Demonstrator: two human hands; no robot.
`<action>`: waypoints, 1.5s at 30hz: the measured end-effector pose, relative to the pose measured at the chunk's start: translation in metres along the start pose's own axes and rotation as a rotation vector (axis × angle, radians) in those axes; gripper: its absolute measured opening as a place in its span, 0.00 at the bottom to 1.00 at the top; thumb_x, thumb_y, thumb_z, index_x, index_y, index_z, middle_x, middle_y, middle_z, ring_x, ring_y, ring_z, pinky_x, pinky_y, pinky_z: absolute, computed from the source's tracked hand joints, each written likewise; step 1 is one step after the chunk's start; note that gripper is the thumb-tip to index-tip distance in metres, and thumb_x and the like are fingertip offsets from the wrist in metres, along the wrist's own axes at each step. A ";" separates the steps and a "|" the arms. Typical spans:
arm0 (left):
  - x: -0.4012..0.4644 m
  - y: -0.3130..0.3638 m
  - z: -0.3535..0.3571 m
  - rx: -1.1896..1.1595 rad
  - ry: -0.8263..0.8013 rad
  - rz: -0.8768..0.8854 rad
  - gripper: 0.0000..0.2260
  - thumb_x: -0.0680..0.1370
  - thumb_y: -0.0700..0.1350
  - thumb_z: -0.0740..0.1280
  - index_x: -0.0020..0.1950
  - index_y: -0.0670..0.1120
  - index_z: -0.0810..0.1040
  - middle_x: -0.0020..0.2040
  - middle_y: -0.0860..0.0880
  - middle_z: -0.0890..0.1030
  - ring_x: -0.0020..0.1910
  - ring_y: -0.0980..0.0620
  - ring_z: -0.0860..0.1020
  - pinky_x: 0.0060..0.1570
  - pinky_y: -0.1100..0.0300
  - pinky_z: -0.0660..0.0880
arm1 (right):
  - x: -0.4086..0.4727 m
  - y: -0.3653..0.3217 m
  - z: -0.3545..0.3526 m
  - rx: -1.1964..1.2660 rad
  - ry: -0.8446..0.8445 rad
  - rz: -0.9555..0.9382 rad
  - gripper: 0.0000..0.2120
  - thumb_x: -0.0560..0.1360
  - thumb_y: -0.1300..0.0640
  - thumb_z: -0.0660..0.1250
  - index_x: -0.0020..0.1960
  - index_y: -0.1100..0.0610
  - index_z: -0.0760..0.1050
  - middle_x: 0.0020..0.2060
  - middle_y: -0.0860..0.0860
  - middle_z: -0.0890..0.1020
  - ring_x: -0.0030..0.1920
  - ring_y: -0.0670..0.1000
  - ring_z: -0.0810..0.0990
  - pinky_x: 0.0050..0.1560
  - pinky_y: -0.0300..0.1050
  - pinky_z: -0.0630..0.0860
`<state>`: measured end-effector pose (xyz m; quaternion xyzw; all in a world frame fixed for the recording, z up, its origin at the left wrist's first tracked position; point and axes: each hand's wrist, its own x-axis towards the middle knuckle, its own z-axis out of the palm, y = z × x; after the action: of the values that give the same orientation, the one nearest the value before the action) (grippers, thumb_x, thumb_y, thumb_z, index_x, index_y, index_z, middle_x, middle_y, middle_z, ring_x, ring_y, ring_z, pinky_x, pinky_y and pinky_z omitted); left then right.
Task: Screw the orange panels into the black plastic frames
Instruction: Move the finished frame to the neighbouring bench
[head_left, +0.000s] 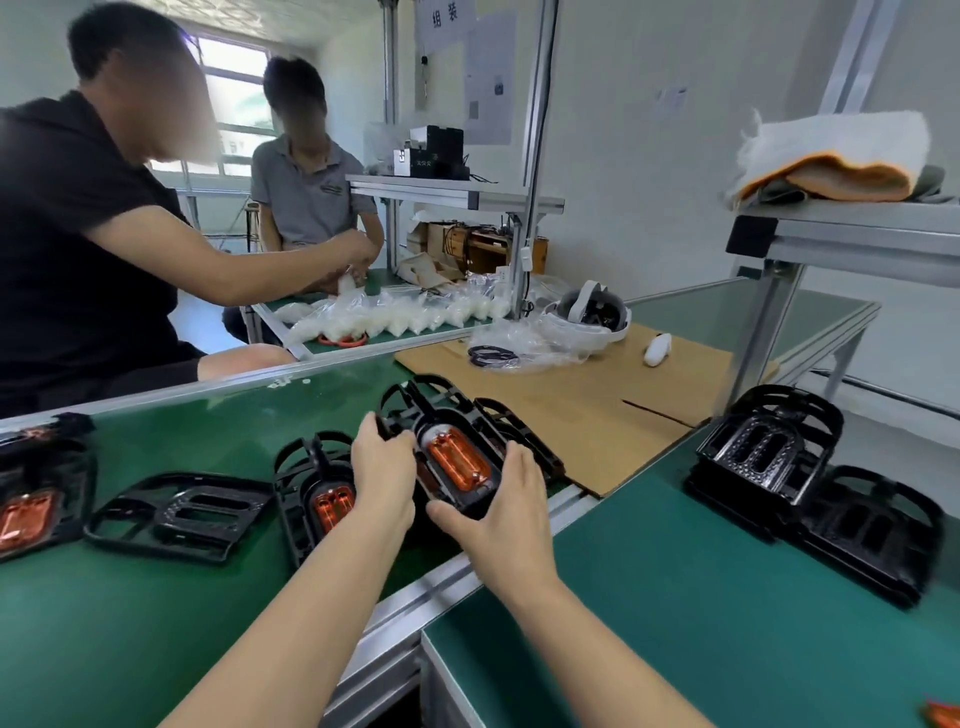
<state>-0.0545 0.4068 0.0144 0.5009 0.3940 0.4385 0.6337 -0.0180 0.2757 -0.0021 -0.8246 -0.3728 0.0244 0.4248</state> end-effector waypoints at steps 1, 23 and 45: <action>0.004 0.005 0.000 0.002 0.030 0.011 0.25 0.80 0.36 0.61 0.76 0.46 0.60 0.74 0.45 0.65 0.69 0.46 0.68 0.63 0.58 0.64 | 0.002 -0.001 0.002 0.028 -0.038 -0.013 0.51 0.71 0.40 0.71 0.79 0.55 0.44 0.78 0.50 0.51 0.78 0.48 0.46 0.77 0.48 0.51; 0.024 -0.008 0.002 0.440 0.071 0.081 0.32 0.77 0.28 0.49 0.79 0.47 0.44 0.79 0.54 0.42 0.77 0.51 0.46 0.72 0.56 0.51 | 0.033 0.007 0.024 0.049 -0.312 0.000 0.34 0.78 0.63 0.61 0.78 0.57 0.48 0.78 0.49 0.53 0.77 0.48 0.49 0.76 0.44 0.51; 0.023 -0.008 0.010 0.856 0.087 0.243 0.28 0.76 0.31 0.56 0.76 0.40 0.56 0.79 0.46 0.50 0.77 0.48 0.48 0.75 0.50 0.44 | 0.016 0.013 0.010 -0.061 -0.326 -0.083 0.35 0.81 0.61 0.59 0.80 0.55 0.41 0.79 0.48 0.43 0.78 0.46 0.41 0.74 0.40 0.42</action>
<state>-0.0366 0.4247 0.0067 0.7417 0.5045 0.3278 0.2963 -0.0021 0.2879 -0.0136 -0.8062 -0.4711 0.1287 0.3340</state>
